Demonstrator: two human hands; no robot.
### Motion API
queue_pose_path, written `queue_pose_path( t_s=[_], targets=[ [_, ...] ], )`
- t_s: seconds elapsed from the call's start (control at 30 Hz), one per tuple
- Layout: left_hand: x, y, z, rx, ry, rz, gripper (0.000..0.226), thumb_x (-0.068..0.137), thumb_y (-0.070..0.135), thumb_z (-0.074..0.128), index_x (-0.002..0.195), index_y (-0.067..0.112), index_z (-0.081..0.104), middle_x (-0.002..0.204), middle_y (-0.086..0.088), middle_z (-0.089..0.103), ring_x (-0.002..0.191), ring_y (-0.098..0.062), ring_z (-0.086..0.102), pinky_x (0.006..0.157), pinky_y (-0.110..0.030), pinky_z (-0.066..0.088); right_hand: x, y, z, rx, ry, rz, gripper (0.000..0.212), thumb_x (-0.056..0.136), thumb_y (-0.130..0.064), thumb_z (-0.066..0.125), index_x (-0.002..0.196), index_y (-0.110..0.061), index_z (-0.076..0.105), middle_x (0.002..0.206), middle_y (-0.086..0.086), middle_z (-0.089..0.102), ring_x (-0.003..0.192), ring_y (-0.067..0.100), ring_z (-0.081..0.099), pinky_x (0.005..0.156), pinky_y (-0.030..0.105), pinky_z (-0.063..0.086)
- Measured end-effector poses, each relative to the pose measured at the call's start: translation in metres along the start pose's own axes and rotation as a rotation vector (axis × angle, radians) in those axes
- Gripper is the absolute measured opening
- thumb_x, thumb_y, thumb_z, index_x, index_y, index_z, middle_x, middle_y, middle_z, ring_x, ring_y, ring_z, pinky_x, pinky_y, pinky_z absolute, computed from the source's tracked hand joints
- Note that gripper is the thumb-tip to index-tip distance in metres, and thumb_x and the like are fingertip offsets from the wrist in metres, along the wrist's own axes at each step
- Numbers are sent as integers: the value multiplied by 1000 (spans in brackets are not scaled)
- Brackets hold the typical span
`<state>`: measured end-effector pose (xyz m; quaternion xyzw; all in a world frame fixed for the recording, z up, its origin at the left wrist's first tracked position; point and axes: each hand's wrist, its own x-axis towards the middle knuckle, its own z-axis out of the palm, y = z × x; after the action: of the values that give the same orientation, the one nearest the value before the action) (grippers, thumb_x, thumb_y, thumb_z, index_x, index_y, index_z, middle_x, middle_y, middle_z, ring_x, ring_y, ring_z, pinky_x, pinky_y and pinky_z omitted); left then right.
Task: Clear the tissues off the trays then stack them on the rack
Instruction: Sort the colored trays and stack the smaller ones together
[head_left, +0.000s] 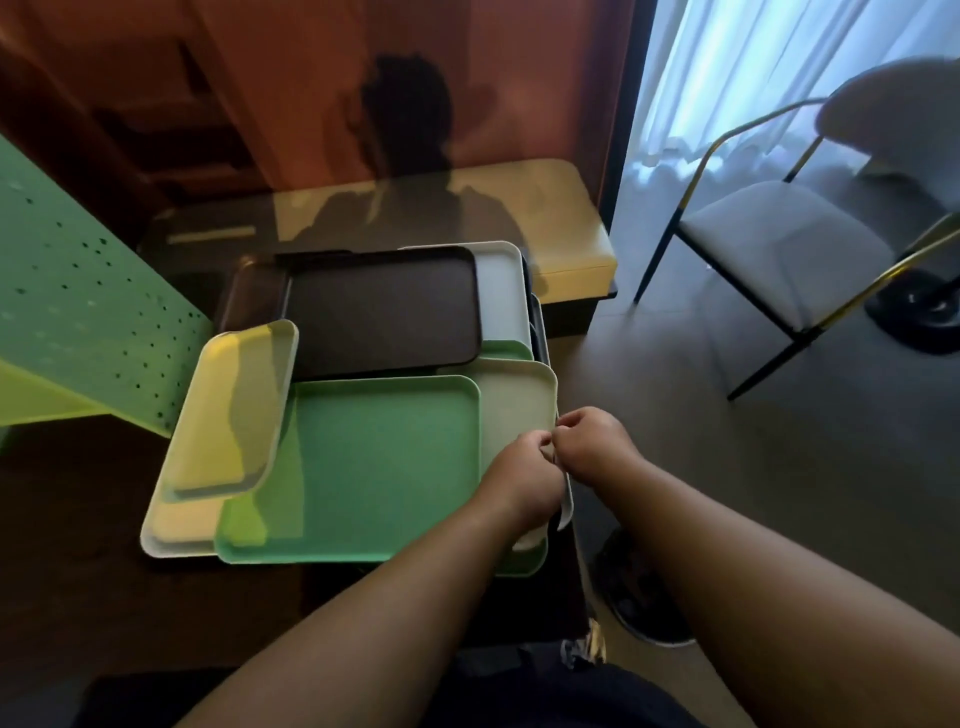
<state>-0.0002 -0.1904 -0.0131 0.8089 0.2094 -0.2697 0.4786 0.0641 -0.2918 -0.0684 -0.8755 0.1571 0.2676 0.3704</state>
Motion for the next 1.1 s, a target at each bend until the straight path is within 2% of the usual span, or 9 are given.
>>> queue_pose_path(
  t_s=[0.1,0.2,0.27,0.37,0.43,0.63,0.8,0.93,1.1],
  targets=[
    [10,-1,-12,77,-87,70,40,84,13,54,123,10,66,119,-15,73,109,-34,67,95,-43,55,1,-4,3,-73,20,51,22,89,-28,69,97,-8,75,91,8,75,83,26,67,63,30,48],
    [20,-9,-24,27,-180,42,47,85,-2,55,132,1,60,118,-23,71,111,-41,67,84,-38,52,-3,-5,15,-132,3,86,25,94,-24,65,96,-1,75,91,12,74,85,31,68,72,38,56],
    [17,-13,-32,45,-229,57,44,85,-4,54,128,0,62,112,-23,72,108,-41,68,78,-39,50,-10,-6,21,-111,69,120,19,93,-23,66,92,-5,75,89,9,74,85,29,71,61,31,50],
    [4,-12,-42,110,-269,122,42,95,4,52,137,4,59,121,-15,68,112,-31,63,90,-33,48,-27,-15,18,-48,213,165,18,96,-28,63,94,-12,72,90,7,72,83,27,69,58,31,46],
    [0,-9,-56,150,-241,172,48,99,8,49,147,4,49,141,-17,60,128,-31,57,97,-28,43,-40,-27,8,63,321,170,20,98,-28,58,98,-12,69,94,7,71,85,27,67,64,34,48],
    [1,-10,-114,95,-72,230,53,89,15,56,141,4,52,140,-19,58,120,-37,61,98,-40,53,-77,-85,-22,293,569,69,22,96,-30,59,110,-13,62,101,7,67,93,28,65,80,42,56],
    [2,-32,-191,-14,162,178,69,93,18,54,157,2,30,158,-21,30,139,-36,43,113,-37,37,-97,-156,-1,370,646,-138,15,98,-27,59,109,-16,58,94,-1,61,80,14,59,66,34,47],
    [5,-64,-258,-108,355,87,71,94,22,54,158,3,29,159,-21,31,143,-38,40,116,-42,35,-99,-209,51,446,529,-267,11,99,-28,56,102,-18,59,94,2,66,85,19,66,73,42,58],
    [4,-121,-315,-242,460,-47,66,76,29,50,140,13,52,136,-14,61,115,-37,63,100,-50,54,-87,-248,141,444,255,-227,16,98,-26,58,107,-14,64,102,8,69,100,31,69,90,54,59]
  ],
)
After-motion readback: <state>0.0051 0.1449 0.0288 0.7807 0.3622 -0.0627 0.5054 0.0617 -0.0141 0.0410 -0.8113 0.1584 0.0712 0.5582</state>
